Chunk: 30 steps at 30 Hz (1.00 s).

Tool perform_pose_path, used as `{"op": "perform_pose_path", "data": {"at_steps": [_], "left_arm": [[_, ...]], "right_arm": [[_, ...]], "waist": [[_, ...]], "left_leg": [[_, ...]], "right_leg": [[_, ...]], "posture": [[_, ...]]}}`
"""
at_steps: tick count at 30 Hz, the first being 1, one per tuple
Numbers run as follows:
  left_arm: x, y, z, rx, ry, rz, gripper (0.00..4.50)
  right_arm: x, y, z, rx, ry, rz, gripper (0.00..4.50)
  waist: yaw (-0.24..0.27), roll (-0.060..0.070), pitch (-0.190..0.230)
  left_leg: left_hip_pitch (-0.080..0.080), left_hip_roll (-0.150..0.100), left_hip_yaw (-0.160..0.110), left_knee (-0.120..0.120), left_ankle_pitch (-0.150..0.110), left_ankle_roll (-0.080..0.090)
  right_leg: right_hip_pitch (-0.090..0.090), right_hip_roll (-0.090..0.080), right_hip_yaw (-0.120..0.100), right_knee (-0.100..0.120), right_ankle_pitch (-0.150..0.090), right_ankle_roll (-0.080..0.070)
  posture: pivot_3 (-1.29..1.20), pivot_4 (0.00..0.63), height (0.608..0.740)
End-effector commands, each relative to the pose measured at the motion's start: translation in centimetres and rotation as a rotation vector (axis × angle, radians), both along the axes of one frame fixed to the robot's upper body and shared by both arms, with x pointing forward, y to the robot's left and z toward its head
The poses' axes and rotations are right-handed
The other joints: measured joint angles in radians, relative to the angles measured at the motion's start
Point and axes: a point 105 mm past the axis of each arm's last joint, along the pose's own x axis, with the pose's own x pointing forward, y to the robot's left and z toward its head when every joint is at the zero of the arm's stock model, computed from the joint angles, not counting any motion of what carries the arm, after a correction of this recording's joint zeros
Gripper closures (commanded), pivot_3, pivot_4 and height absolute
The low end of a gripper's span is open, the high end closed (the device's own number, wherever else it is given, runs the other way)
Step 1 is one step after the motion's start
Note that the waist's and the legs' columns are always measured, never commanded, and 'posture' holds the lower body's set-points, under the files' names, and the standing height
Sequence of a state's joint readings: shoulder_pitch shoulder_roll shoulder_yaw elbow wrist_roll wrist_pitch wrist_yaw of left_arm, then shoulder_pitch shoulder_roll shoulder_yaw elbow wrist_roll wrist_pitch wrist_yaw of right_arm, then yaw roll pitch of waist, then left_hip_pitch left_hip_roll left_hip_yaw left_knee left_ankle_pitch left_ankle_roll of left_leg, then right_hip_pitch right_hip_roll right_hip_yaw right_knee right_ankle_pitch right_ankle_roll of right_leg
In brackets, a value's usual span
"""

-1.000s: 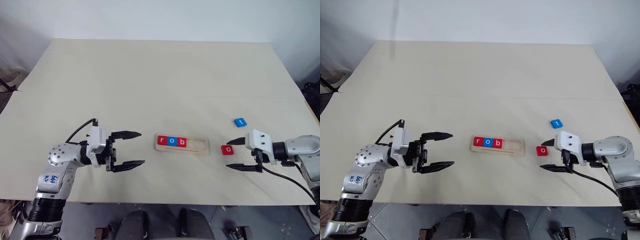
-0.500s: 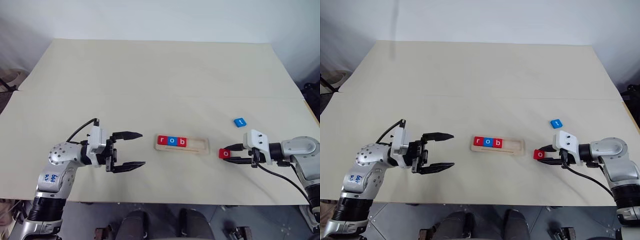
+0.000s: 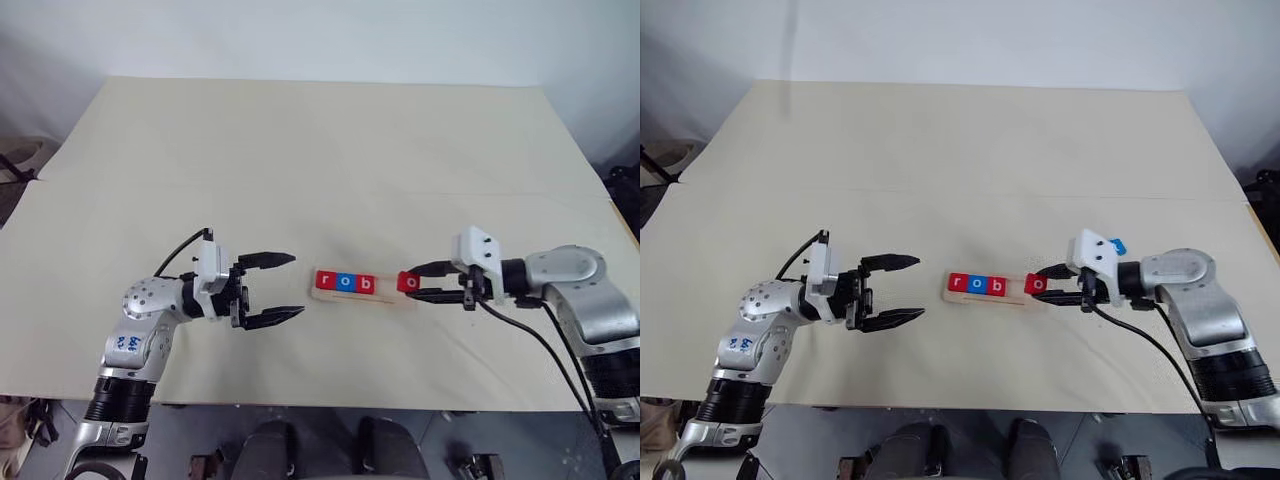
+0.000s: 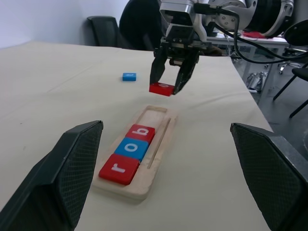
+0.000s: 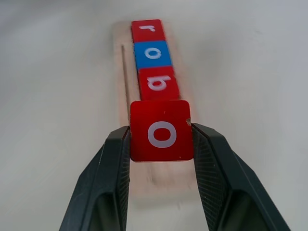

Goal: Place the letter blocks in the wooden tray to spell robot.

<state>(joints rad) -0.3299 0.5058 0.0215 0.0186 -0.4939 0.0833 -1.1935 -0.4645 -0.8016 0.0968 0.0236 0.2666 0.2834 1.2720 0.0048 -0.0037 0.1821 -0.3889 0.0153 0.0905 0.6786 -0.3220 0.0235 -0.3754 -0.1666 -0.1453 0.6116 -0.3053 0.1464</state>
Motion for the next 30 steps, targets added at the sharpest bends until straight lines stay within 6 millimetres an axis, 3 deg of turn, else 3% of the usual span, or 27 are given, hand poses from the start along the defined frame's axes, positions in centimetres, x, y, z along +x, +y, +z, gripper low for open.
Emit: {"op": "perform_pose_path", "data": {"at_steps": [1,10,24,30], "left_arm": [[0.0,-0.2,0.5,0.005,-0.042,-0.014,0.0],[0.0,-0.5,0.3,-0.015,-0.063,0.011,0.0],[-0.5,-0.2,0.4,-0.014,-0.074,0.043,0.0],[-0.6,-0.3,0.5,-0.021,-0.074,0.046,0.0]], "right_arm": [[0.6,-0.1,-0.2,-0.03,-0.011,-0.005,3.03],[2.2,1.2,-1.0,-0.037,-0.016,0.027,3.03],[2.8,2.6,-1.4,-0.047,0.006,0.076,3.03],[2.8,2.3,-1.0,-0.054,-0.004,0.073,0.99]], "waist": [[0.001,0.0,0.0],[-0.007,0.0,0.0],[-0.007,0.0,0.0],[-0.006,0.0,0.0]], "left_leg": [[0.0,0.0,0.0,0.0,0.0,0.0],[0.0,0.0,0.0,0.0,0.0,0.0],[-0.001,0.0,0.0,0.001,0.0,0.0],[-0.001,0.0,0.0,0.001,0.0,0.0]], "right_leg": [[0.0,0.0,0.0,0.0,0.0,0.0],[0.0,0.0,-0.001,0.001,0.0,0.0],[0.0,0.0,-0.001,0.001,0.0,0.0],[0.0,0.0,-0.001,0.001,0.0,0.0]], "posture": [[0.0,0.15,0.74],[0.0,0.15,0.74],[0.0,0.15,0.74],[0.0,0.15,0.74]]}}
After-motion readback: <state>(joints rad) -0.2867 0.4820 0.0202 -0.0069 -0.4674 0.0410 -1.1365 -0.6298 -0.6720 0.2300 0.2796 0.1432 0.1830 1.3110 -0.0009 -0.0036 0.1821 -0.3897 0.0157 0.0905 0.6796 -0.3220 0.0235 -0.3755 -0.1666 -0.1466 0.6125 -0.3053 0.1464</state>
